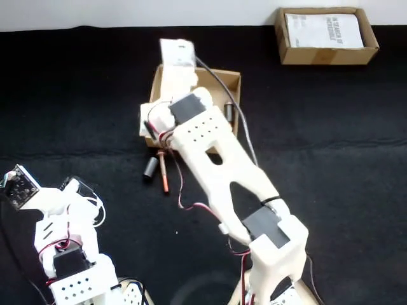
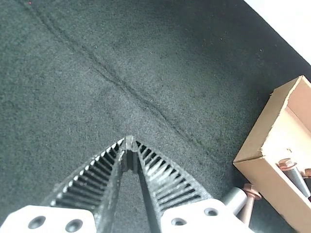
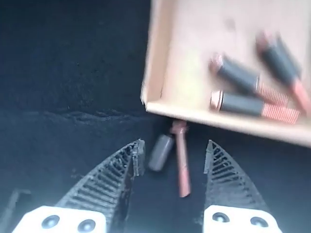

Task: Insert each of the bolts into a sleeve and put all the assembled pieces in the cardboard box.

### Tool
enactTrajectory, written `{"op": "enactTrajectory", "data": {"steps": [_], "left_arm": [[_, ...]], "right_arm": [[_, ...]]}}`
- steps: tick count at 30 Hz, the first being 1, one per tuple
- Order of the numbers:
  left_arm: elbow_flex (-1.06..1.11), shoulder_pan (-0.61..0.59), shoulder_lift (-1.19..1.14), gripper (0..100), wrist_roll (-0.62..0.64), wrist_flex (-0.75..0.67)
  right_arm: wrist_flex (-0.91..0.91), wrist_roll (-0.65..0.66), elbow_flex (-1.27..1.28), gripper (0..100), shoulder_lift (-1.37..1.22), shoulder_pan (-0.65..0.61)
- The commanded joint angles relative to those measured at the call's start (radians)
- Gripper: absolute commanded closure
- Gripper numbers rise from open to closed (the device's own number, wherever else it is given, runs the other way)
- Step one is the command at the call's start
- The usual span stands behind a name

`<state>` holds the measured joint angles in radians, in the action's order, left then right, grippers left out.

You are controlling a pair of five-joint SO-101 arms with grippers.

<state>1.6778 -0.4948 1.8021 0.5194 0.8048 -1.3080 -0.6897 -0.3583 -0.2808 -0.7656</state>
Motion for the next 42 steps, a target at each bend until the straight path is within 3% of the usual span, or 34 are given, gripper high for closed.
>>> {"op": "enactTrajectory", "data": {"steps": [1, 9, 22, 34, 36, 39, 42], "left_arm": [[0.018, 0.010, 0.007, 99, 0.005, -0.003], [0.018, 0.010, 0.007, 99, 0.005, -0.002], [0.018, 0.010, 0.008, 99, 0.005, -0.002], [0.018, 0.015, 0.012, 99, 0.003, -0.002], [0.018, 0.015, 0.013, 99, 0.003, 0.000], [0.018, 0.013, 0.013, 99, 0.003, 0.000], [0.018, 0.012, 0.013, 99, 0.003, 0.000]], "right_arm": [[0.018, -0.110, 0.107, 81.8, 0.059, -0.065], [0.154, -0.106, 0.131, 81.8, -0.108, -0.125], [0.165, -0.112, -0.243, 81.8, -0.447, -0.150], [-0.021, -0.112, -0.466, 82.0, -0.641, -0.150], [-0.022, -0.112, -0.486, 85.9, -0.659, -0.151], [-0.036, -0.104, -0.516, 99.5, -0.677, -0.156], [-0.105, -0.107, -0.542, 99.3, -0.679, -0.174]]}}
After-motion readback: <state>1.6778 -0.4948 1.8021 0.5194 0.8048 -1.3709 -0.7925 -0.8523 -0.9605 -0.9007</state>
